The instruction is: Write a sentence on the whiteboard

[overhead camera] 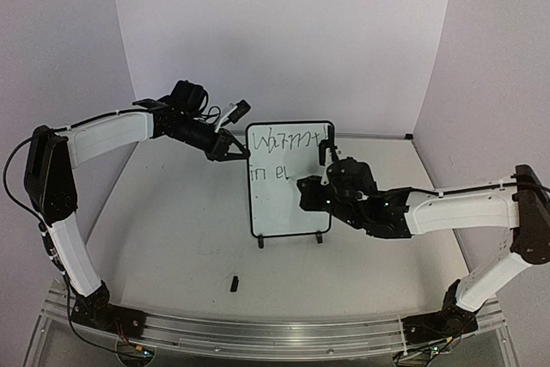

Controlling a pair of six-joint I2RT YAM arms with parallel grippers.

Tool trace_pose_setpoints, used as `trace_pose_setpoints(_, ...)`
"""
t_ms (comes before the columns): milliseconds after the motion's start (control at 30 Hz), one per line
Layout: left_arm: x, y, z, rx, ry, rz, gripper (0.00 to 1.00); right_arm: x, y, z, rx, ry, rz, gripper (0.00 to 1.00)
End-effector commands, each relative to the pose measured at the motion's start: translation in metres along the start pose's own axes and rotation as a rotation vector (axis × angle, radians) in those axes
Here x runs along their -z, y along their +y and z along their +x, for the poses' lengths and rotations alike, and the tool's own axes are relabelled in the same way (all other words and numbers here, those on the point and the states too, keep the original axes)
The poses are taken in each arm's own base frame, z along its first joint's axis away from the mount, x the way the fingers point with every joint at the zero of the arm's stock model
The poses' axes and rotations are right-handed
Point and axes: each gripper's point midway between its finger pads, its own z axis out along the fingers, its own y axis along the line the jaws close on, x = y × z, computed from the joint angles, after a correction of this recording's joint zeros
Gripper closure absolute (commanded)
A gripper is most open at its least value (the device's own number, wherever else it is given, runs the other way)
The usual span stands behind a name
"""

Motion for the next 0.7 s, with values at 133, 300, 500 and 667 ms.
trace_pose_setpoints(133, 0.006, -0.002, 0.008, -0.048, 0.036, -0.035, 1.0, 0.012, 0.006, -0.058, -0.001, -0.154, 0.036, 1.0)
trace_pose_setpoints(300, 0.006, -0.002, 0.008, -0.048, 0.035, -0.035, 1.0, 0.011, 0.007, -0.06, 0.004, -0.159, 0.033, 1.0)
trace_pose_setpoints(500, 0.006, -0.002, 0.008, -0.049, 0.035, -0.036, 1.0, 0.017, 0.012, -0.054, 0.008, -0.149, -0.03, 1.0)
trace_pose_setpoints(667, 0.006, -0.002, 0.008, -0.047, 0.036, -0.036, 1.0, 0.023, 0.008, -0.045, -0.001, -0.13, -0.053, 1.0)
